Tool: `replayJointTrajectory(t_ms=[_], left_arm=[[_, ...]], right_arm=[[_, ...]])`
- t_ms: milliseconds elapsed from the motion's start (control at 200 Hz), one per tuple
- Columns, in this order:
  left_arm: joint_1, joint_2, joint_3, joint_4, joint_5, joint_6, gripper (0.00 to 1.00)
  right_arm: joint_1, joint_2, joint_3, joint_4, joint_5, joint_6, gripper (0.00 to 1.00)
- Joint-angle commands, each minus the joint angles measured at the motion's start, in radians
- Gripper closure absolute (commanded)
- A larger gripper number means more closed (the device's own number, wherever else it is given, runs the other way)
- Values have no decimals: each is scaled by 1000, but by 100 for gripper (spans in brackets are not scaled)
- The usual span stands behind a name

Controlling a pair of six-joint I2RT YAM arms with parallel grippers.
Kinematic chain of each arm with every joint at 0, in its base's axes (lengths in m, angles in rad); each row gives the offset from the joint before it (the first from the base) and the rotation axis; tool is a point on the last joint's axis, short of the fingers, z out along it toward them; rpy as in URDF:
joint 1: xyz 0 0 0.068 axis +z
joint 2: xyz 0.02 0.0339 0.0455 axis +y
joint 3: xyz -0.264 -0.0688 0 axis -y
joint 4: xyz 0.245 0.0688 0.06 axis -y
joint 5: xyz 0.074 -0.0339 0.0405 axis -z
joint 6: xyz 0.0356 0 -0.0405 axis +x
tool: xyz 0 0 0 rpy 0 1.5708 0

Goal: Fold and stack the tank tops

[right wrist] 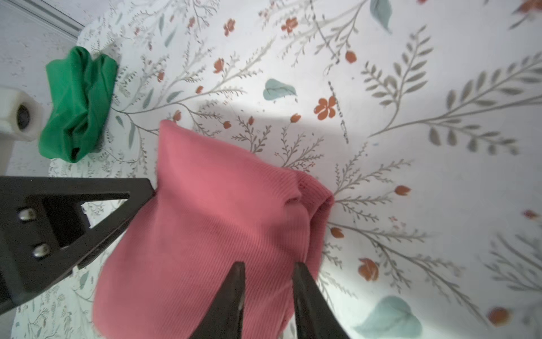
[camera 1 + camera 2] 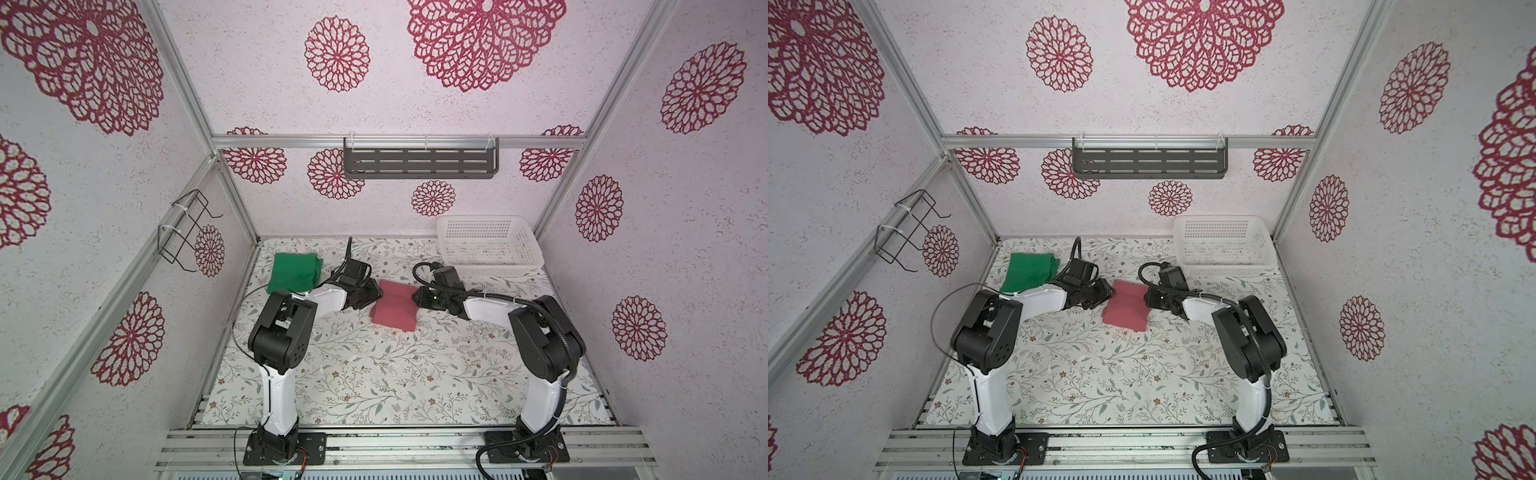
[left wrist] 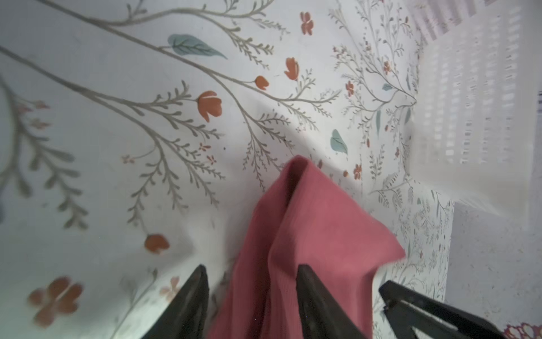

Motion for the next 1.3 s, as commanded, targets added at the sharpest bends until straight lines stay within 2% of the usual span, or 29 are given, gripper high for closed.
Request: replayJointTrajectory(t_ms=[0, 190, 340, 580, 646, 751, 861, 946, 986, 1056, 1111, 1196, 1296], left_arm=[[7, -117, 11, -41, -13, 51, 45], [2, -104, -57, 18, 54, 8, 36], [-13, -63, -91, 69, 72, -27, 41], [-33, -8, -154, 150, 116, -86, 65], [-47, -8, -178, 184, 134, -103, 75], [-73, -33, -242, 225, 180, -120, 91], [-82, -122, -355, 257, 187, -151, 98], [-72, -218, -410, 223, 164, -155, 93], [-64, -258, -412, 182, 152, -139, 85], [-47, -312, -414, 129, 132, -111, 64], [-35, -343, -418, 109, 127, -105, 55], [-29, -372, -442, 117, 122, -127, 51], [-36, -379, -498, 207, 150, -206, 47]], right_arm=[[4, -125, 7, -49, -9, -42, 67], [49, -128, -38, 15, -57, 23, 65], [82, -58, -47, 84, -86, 75, 69], [103, 22, -102, 180, -99, 140, 71], [107, 28, -107, 176, -102, 144, 71], [122, 0, -118, 128, -96, 134, 72], [134, -84, -147, 73, -114, 121, 69], [126, -188, -151, -18, -88, 79, 65], [115, -233, -145, -80, -67, 53, 61], [80, -289, -135, -172, -67, 14, 50], [50, -317, -141, -217, -69, -6, 46], [12, -335, -172, -230, -76, -12, 45], [8, -324, -215, -177, -121, 19, 45]])
